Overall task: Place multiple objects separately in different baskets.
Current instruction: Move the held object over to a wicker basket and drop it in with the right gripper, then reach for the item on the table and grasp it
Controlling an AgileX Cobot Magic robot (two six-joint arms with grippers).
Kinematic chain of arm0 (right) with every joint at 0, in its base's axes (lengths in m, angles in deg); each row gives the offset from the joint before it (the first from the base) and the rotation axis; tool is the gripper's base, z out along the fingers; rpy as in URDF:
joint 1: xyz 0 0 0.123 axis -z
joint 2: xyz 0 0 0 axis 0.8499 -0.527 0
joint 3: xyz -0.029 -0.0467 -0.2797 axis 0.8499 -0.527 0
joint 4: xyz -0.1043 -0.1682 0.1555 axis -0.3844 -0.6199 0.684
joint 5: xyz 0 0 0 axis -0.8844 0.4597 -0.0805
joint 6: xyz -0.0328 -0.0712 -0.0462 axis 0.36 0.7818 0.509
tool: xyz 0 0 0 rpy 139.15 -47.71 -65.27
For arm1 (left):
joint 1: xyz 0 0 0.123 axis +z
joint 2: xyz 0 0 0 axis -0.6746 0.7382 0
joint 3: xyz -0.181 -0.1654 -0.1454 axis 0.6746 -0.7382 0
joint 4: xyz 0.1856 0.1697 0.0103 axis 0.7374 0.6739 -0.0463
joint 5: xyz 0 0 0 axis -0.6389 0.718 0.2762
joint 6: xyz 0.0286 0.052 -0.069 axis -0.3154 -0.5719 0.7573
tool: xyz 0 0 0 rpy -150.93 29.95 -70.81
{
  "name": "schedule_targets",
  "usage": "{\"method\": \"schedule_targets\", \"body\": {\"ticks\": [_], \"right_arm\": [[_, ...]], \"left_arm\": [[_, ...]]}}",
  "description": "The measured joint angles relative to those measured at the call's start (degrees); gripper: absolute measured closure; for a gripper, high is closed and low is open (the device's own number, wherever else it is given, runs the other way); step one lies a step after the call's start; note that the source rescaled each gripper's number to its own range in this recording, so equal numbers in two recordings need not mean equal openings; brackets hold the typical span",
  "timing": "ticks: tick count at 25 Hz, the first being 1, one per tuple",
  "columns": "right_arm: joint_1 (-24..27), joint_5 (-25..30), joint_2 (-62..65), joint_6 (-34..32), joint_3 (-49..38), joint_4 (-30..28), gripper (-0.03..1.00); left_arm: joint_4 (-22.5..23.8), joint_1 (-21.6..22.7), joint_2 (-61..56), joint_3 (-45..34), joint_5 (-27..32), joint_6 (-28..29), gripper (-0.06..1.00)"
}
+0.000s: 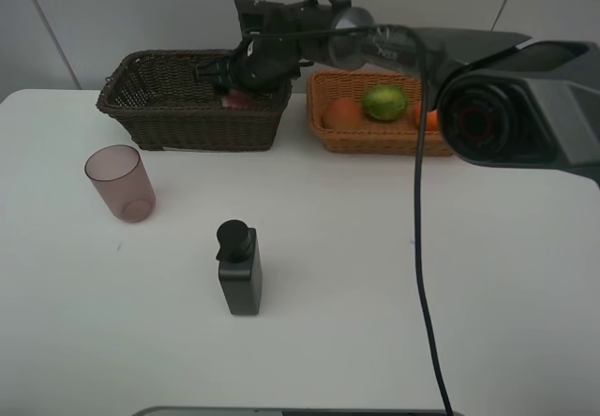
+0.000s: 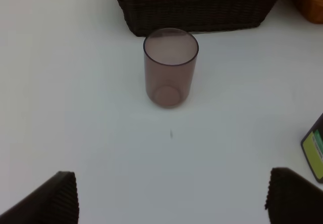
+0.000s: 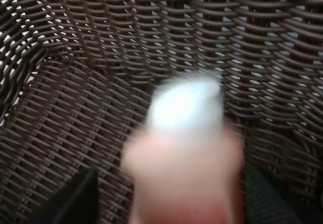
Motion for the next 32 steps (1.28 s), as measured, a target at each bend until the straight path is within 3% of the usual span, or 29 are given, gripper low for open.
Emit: {"method": "schedule_targets", "body": {"ticks": [4, 12, 23, 28, 32], "right_arm": [[0.0, 0.0, 0.0, 0.0, 0.0, 0.0, 0.51], [0.0, 6.0, 4.5, 0.0, 0.1, 0.0, 0.49], [-0.9, 33.7, 12.0, 1.5, 0.1, -0.3, 0.49], [-3.2, 39.7, 13.4, 1.5, 0.1, -1.1, 0.49], [-4.9, 40.8, 14.9, 1.5, 0.1, -1.3, 0.49]], "left_arm": [[0.0, 0.0, 0.0, 0.0, 0.0, 0.0, -0.01], [0.0, 0.0, 0.0, 0.0, 0.0, 0.0, -0.01], [0.0, 0.0, 0.0, 0.0, 0.0, 0.0, -0.01], [0.0, 0.0, 0.0, 0.0, 0.0, 0.0, -0.01], [0.0, 0.0, 0.0, 0.0, 0.0, 0.0, -0.01]]}}
